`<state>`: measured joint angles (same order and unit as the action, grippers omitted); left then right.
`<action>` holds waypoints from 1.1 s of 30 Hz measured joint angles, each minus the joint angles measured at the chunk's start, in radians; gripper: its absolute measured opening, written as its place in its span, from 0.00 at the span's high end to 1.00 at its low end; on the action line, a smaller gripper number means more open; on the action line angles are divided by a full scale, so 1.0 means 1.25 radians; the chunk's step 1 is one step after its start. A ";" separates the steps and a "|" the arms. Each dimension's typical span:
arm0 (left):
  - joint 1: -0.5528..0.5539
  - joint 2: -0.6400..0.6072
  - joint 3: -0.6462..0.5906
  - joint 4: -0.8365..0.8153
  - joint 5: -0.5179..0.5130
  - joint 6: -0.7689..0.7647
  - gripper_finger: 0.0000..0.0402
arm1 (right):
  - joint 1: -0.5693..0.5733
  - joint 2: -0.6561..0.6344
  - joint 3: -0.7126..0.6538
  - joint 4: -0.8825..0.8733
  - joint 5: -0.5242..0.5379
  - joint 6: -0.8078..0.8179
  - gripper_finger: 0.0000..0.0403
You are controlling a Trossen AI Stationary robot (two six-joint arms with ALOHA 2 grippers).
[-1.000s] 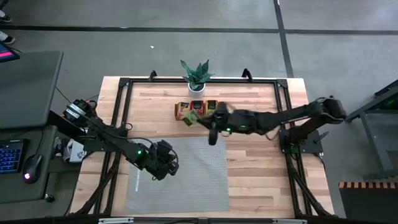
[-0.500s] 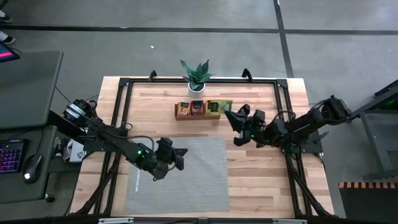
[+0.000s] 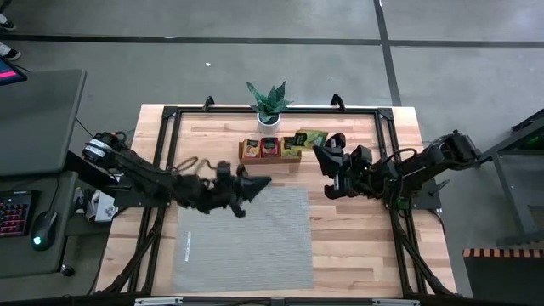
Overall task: Pick & Place Tea
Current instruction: Put the yellow tea bag into the right section of the wooden organizer
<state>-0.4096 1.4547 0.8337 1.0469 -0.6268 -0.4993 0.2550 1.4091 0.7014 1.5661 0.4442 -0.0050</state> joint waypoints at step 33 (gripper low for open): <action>0.145 -0.045 0.083 -0.072 0.174 0.057 0.33 | -0.037 -0.001 0.171 -0.344 -0.024 0.089 1.00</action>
<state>-0.2287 1.3979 0.9381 0.9569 -0.4090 -0.4277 0.2092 1.4082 0.9145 1.1357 0.4143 0.1058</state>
